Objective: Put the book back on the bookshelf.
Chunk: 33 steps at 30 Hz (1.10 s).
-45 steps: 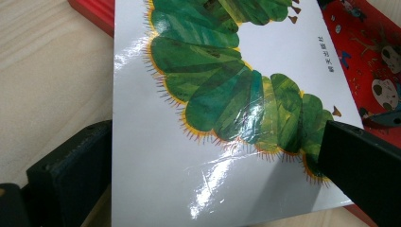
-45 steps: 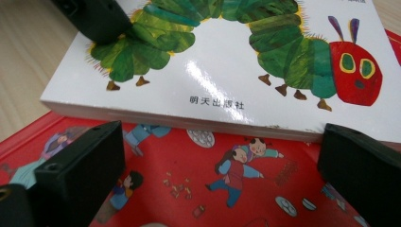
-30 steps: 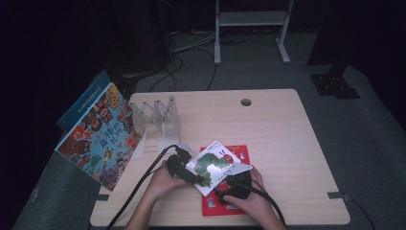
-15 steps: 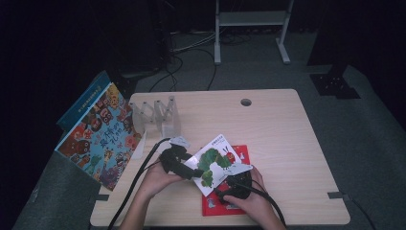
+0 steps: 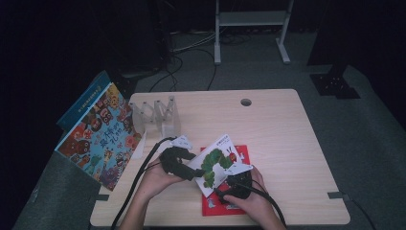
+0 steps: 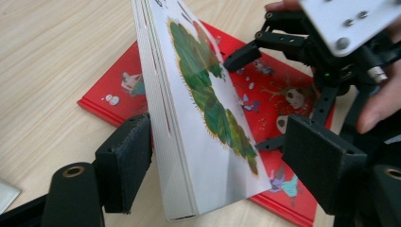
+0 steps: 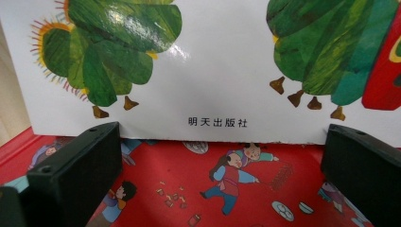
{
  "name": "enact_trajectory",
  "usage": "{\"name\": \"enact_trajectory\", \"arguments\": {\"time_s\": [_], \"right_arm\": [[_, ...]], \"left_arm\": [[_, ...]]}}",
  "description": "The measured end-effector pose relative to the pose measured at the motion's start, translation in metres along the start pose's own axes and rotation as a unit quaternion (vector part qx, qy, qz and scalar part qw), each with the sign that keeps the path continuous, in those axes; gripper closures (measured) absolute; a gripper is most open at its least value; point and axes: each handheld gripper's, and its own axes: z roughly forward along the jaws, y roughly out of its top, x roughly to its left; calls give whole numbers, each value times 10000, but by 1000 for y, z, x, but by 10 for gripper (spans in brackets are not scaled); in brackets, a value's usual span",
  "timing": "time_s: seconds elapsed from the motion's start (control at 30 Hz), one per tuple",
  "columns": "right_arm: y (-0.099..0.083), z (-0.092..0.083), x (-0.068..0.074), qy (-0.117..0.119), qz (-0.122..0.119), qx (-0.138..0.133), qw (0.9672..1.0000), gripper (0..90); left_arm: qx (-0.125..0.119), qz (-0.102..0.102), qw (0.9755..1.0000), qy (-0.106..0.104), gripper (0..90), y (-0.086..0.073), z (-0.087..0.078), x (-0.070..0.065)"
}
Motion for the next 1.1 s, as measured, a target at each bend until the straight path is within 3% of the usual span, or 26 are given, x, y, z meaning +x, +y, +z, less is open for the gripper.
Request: {"name": "enact_trajectory", "arguments": {"time_s": [0.3, 0.37, 0.4, 0.5, 0.83, 0.93, 1.1], "right_arm": [[0, 0, 0, 8, 13, -7, 10000, 0], [0, 0, 0, 6, 10, -5, 10000, 0], [0, 0, 0, 5, 15, -7, 10000, 0], [0, 0, 0, 5, -2, -6, 10000, 0], [0, -1, -1, 29, -37, -4, 10000, 0], [0, -1, -2, 45, -59, -2, 10000, 0], [-1, -1, -2, 67, -80, -2, 9999, 0]], "left_arm": [[-113, 192, 9996, -195, 310, 6, -7, -10], [36, 196, 9987, -461, 356, 6, -3, -12], [77, 242, 9985, -484, 368, 6, 1, -14], [291, 339, 9983, -385, 395, 6, 10, -18], [503, 418, 9978, -112, 619, 8, 16, -21], [614, 481, 9969, -81, 623, 8, 21, -23], [782, 387, 9962, -29, 641, 12, 23, -23]]}}
